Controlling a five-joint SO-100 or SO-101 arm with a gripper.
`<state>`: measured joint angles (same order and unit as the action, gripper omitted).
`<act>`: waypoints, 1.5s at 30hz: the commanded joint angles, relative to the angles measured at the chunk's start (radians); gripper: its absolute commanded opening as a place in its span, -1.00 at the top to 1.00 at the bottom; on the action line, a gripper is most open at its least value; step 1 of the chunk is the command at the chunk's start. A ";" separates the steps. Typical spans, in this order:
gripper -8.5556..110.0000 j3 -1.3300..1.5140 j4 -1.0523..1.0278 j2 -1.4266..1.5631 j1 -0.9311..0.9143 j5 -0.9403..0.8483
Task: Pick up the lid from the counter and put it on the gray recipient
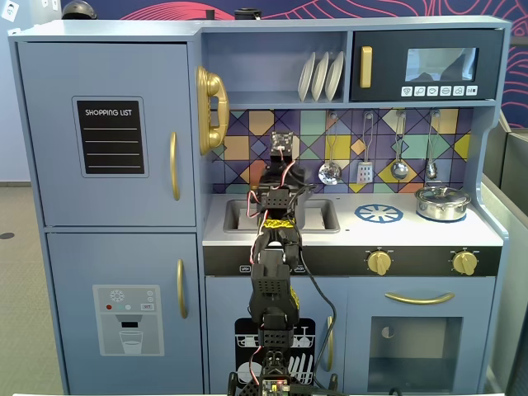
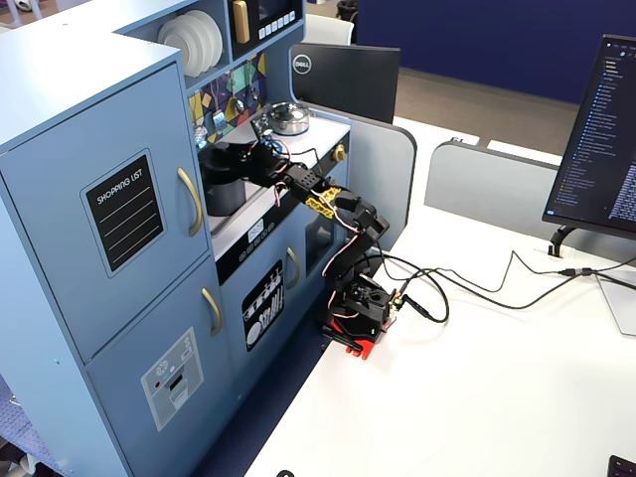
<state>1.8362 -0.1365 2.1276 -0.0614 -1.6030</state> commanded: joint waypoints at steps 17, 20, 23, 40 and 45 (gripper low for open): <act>0.86 0.080 0.083 0.023 0.028 -0.002; 0.86 0.095 0.104 0.011 0.020 -0.005; 0.86 0.103 0.124 -0.002 0.015 -0.008; 0.73 0.167 0.143 0.025 0.003 -0.040; 0.57 0.178 0.061 0.107 0.028 -0.031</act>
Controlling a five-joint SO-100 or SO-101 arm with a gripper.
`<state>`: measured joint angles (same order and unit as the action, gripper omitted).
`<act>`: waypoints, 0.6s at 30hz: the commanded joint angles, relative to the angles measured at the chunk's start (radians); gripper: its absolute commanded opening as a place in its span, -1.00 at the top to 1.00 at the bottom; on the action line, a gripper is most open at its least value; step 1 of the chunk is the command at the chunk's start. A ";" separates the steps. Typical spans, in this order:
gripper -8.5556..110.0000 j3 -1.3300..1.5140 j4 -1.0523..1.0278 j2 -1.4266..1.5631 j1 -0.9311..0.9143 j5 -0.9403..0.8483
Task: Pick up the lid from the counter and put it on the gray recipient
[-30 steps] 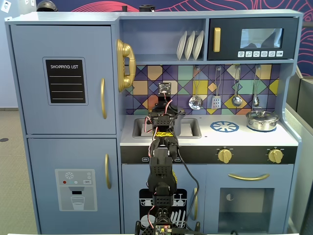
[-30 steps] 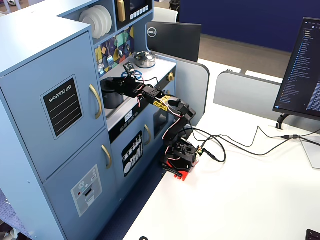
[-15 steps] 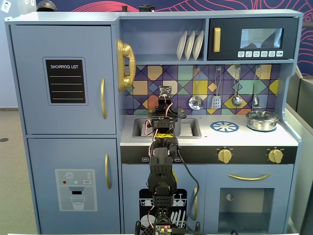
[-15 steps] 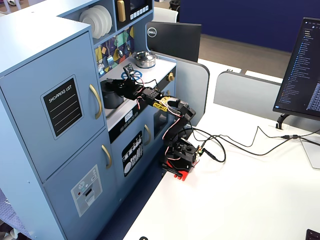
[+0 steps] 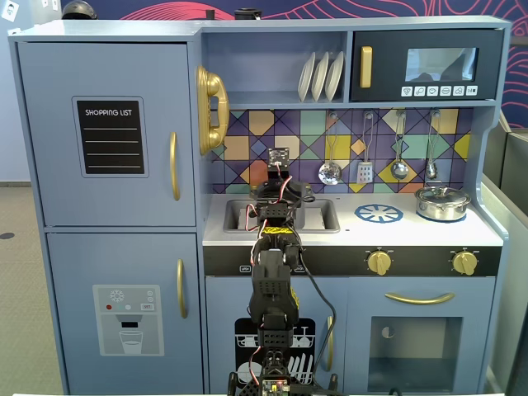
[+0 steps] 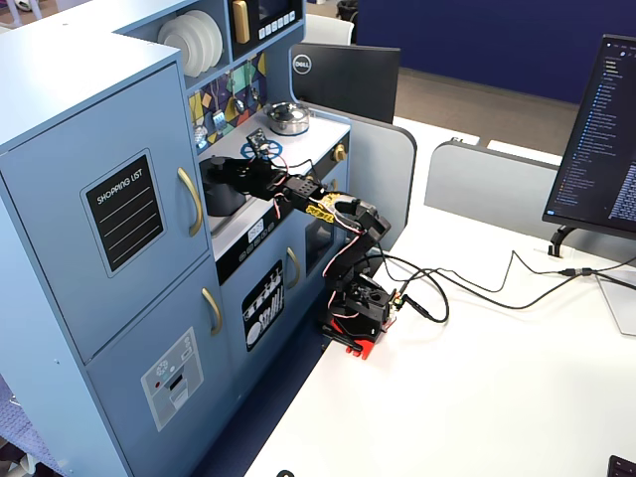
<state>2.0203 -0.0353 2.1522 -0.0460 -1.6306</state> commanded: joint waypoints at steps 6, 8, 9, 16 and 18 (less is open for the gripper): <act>0.57 -0.008 -0.232 0.288 0.040 0.018; 0.60 0.000 -0.350 0.391 0.057 0.018; 0.61 0.008 -0.407 0.446 0.071 0.018; 0.86 0.121 -0.827 0.798 0.084 0.054; 0.86 0.179 -0.922 0.868 0.089 0.075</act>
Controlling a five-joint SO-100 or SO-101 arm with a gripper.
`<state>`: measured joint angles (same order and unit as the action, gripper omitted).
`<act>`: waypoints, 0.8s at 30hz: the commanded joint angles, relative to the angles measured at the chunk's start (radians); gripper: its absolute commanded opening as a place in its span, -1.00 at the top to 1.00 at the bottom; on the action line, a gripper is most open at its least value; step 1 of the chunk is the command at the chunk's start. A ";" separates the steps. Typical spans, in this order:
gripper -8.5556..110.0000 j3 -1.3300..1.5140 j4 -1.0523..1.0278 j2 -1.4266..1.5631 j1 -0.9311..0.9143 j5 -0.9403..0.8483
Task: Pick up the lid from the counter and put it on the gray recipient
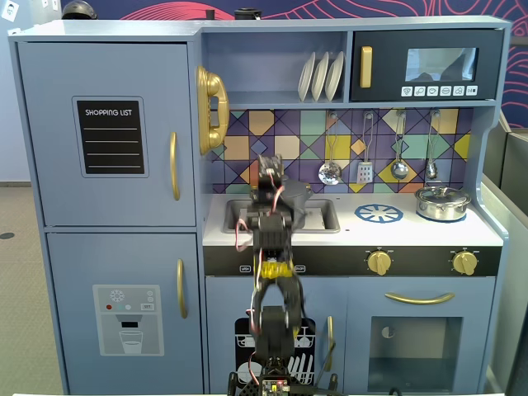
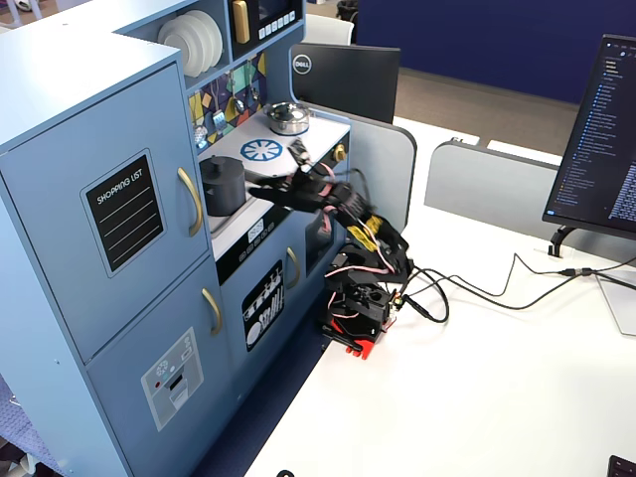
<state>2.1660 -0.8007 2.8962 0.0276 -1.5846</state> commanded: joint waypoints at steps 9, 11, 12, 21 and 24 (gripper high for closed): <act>0.86 0.482 -0.229 0.281 0.015 0.140; 0.86 0.575 -0.193 0.281 0.026 0.172; 0.86 0.621 -0.172 0.281 0.028 0.192; 0.86 0.834 -0.235 0.281 0.094 0.330; 0.86 0.836 -0.425 0.281 0.101 0.268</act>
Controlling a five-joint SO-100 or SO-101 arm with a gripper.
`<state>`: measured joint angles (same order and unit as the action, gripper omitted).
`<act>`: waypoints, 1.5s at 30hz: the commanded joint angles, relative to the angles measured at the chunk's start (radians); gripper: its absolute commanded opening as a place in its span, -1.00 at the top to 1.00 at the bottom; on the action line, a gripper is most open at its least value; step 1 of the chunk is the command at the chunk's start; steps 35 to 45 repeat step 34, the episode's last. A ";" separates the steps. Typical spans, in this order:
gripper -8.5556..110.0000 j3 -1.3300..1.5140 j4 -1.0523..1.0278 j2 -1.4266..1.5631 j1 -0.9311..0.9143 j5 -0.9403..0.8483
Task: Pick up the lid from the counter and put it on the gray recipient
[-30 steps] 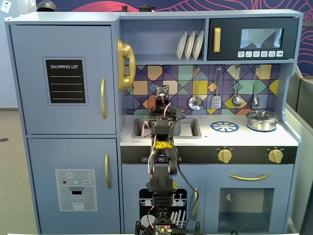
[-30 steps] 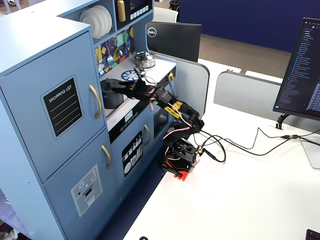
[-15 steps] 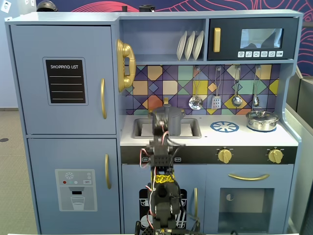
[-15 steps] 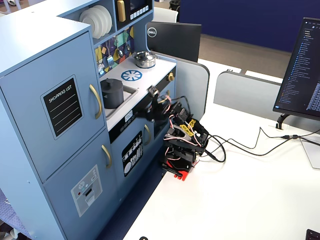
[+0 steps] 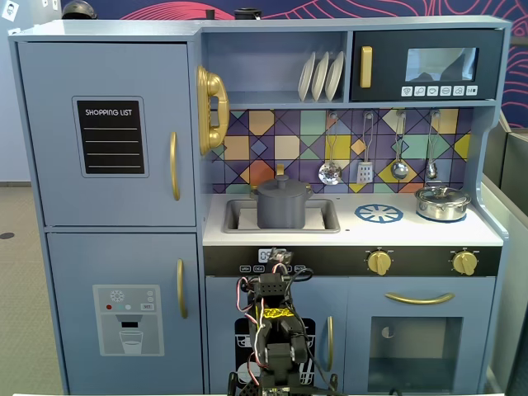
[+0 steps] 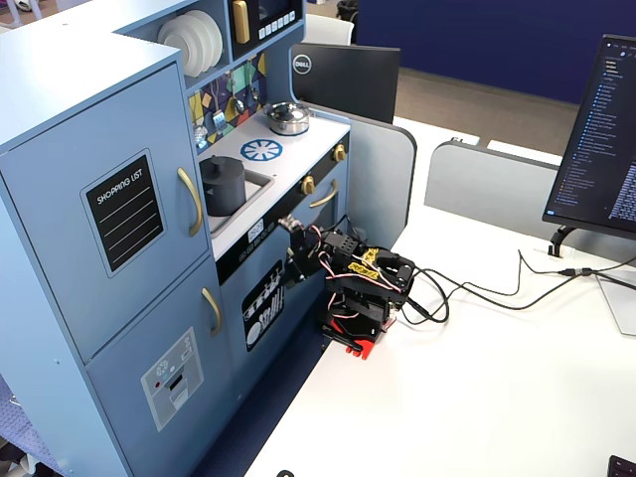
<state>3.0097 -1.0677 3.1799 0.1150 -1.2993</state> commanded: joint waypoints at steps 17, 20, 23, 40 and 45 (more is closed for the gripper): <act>0.76 -0.008 -0.462 -0.002 -0.089 -0.224; 0.74 -0.008 -0.462 -0.002 -0.089 -0.216; 0.73 -0.008 -0.462 -0.002 -0.089 -0.213; 0.72 -0.008 -0.462 -0.002 -0.089 -0.212; 0.72 -0.008 -0.462 -0.002 -0.089 -0.212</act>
